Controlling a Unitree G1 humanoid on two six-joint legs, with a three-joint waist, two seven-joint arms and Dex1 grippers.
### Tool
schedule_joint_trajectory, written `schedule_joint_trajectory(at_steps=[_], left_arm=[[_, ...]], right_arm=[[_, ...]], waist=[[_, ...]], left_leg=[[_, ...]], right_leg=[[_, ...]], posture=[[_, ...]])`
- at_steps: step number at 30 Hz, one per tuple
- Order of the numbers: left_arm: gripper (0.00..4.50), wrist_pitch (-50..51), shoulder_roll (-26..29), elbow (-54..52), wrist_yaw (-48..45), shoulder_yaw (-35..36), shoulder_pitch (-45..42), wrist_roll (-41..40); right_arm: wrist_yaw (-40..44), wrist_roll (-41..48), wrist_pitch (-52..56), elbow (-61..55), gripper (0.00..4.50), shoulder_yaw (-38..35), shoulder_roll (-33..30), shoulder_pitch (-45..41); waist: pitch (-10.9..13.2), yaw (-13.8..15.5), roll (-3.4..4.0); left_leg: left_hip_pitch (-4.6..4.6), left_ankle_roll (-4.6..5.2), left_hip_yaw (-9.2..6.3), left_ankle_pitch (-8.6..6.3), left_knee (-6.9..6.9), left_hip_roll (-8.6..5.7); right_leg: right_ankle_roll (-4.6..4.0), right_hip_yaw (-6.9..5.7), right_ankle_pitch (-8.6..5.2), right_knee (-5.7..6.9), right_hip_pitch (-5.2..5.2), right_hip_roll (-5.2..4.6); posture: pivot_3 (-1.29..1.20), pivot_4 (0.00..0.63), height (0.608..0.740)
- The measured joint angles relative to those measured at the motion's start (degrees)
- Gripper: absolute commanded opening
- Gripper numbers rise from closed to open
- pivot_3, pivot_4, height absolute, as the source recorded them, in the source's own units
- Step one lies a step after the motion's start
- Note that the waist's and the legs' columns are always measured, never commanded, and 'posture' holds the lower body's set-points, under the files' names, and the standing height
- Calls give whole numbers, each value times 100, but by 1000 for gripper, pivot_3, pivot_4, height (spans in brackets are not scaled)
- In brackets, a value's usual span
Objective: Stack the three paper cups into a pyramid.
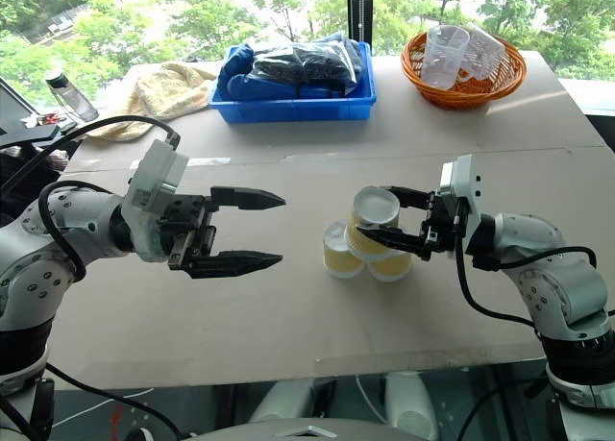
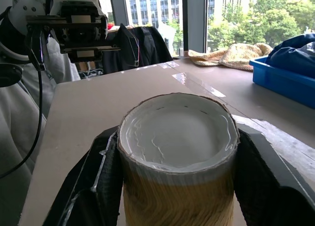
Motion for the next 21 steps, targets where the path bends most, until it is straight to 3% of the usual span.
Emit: schedule_joint_trajectory(at_steps=[7, 8, 10, 11, 21], left_arm=[[4500, 0, 0, 0, 1, 0, 0, 3], [4500, 0, 1, 0, 5, 0, 0, 7], [4500, 0, 11, 0, 11, -1, 2, 18], [4500, 0, 11, 0, 14, -1, 2, 20], [4500, -72, 11, 5, -68, 7, 220, 115]], right_arm=[[8, -69, 35, 58, 2243, 0, -16, -28], [1, -45, 81, 57, 3308, 0, -16, -40], [4, 40, 190, 57, 4200, 0, -21, -60], [4, 73, 254, 58, 4412, 0, -21, -61], [38, 291, 379, 62, 4412, -320, -324, -84]], waist=[[0, 0, 0], [0, 0, 0], [0, 2, 0], [0, 3, 0], [0, 8, 0]], left_leg=[[0, 0, 0, 0, 0, 0], [0, 0, 0, 0, 0, 0], [0, 0, 0, 0, 0, 0], [0, 0, 0, 0, 0, 0], [-1, 0, 0, 0, 0, -1]], right_leg=[[0, 0, 0, 1, 0, 0], [0, 0, 0, 1, 0, 0], [0, 0, 0, 0, 0, 0], [0, 0, 0, 0, 0, 0], [0, 0, 0, -1, 0, -1]], posture=[[0, 150, 740], [0, 150, 740], [0, 150, 740], [0, 150, 740], [0, 150, 740]])
